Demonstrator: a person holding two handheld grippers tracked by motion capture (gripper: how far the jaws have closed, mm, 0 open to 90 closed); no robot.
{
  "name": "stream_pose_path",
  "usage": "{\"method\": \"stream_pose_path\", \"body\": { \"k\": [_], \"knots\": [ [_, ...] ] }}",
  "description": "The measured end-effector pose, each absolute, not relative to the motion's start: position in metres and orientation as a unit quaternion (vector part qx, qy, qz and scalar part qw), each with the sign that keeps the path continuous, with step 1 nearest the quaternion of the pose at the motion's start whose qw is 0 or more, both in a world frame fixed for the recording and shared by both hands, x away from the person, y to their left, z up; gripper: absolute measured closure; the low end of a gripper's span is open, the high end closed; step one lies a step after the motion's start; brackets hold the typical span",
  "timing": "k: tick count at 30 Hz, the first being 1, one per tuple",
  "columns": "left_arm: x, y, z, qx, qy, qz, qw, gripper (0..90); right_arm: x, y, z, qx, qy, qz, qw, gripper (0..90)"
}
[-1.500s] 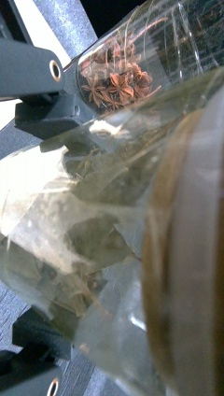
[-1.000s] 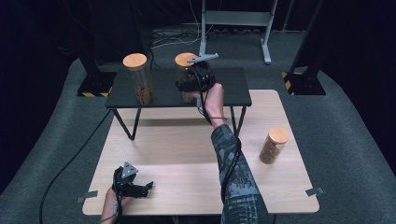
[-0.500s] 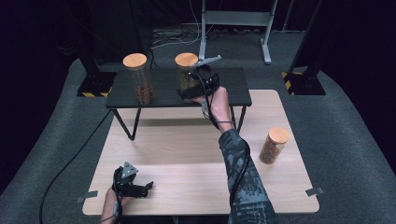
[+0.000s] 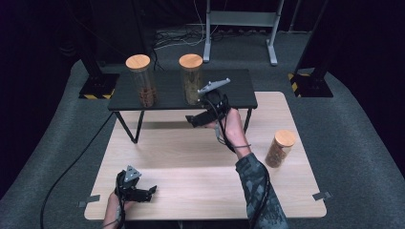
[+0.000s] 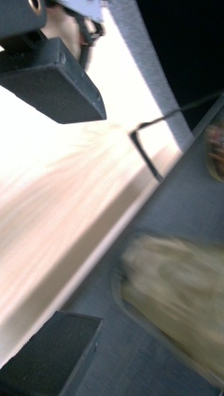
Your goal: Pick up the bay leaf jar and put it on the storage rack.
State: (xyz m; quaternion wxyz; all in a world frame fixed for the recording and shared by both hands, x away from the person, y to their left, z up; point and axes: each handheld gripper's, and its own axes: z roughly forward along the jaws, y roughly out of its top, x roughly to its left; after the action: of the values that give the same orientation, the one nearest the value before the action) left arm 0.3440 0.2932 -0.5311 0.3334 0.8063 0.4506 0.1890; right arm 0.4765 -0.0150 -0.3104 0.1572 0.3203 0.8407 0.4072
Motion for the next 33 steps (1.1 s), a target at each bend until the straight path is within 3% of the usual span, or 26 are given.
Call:
{"method": "stream_pose_path", "body": {
  "k": [15,24,33],
  "knots": [
    [0.344,0.293,-0.531,0.806,0.450,0.189,0.334,0.0,0.415,-0.038,-0.416,0.309,0.862,0.375,0.147,1.3],
    [0.344,0.293,-0.531,0.806,0.451,0.189,0.334,0.0,0.384,-0.076,-0.482,0.349,0.852,0.366,0.136,1.3],
    [0.344,0.293,-0.531,0.806,0.450,0.190,0.333,0.0,0.356,-0.116,-0.511,0.393,0.829,0.366,0.154,1.3]
  ]
}}
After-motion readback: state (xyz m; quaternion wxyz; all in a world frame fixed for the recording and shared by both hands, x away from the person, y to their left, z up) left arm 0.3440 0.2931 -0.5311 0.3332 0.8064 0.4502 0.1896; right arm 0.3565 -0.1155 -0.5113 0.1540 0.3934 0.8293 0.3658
